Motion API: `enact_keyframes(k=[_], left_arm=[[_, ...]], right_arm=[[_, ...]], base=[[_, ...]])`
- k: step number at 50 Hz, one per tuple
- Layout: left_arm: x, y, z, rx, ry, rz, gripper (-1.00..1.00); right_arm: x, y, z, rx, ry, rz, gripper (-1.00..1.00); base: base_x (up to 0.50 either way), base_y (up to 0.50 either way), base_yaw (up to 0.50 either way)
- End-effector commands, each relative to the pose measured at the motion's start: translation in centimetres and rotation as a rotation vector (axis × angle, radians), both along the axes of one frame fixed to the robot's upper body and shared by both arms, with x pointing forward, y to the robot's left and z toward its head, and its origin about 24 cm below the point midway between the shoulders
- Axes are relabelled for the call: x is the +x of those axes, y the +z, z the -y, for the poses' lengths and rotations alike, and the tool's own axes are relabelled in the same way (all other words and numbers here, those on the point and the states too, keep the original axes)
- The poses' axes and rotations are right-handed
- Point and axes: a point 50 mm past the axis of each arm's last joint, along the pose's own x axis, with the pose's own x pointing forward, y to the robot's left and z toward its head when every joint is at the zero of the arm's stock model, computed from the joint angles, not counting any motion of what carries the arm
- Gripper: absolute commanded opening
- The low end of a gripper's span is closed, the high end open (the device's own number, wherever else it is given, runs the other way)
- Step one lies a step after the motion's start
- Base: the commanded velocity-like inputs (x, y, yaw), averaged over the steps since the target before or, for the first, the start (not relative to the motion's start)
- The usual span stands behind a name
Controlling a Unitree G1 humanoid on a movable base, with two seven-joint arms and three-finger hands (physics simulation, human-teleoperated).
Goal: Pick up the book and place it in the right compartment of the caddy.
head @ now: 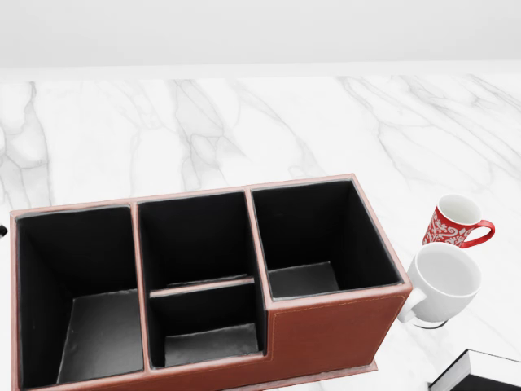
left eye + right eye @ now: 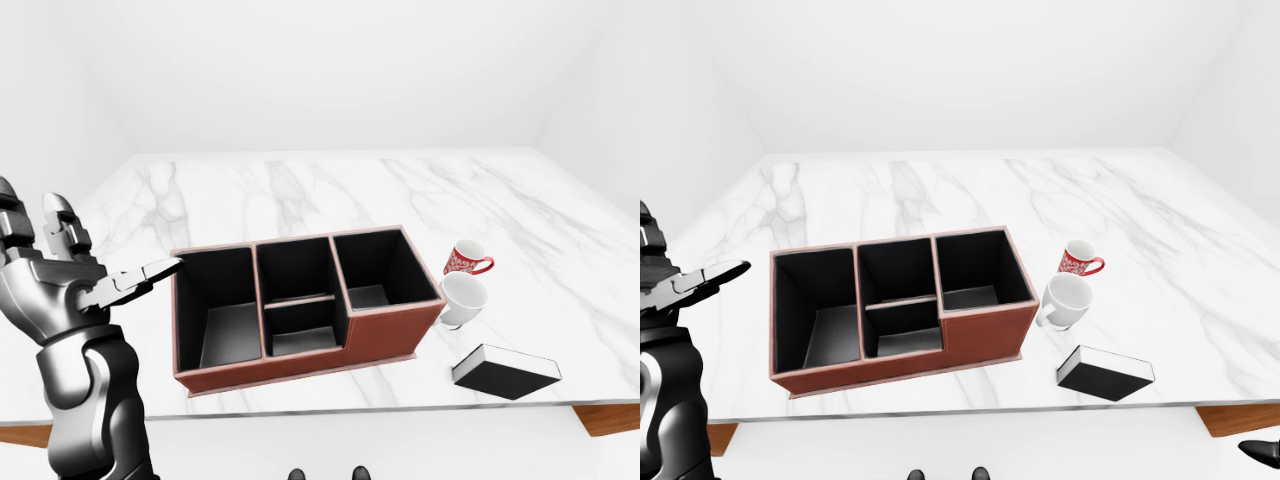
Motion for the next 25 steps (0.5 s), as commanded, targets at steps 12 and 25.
enact_keyframes(k=[12, 25], left_arm=[[0.0, 0.0, 0.0, 0.0, -0.001, 0.001, 1.0], [0.0, -0.1, 0.0, -0.002, -0.001, -0.004, 1.0]], right_arm=[[2.4, -2.2, -0.7, 0.057, 0.057, -0.08, 1.0], [5.3, -3.9, -2.6, 0.08, 0.161, -0.152, 1.0]], base=[[0.0, 0.0, 0.0], [0.0, 0.0, 0.0]])
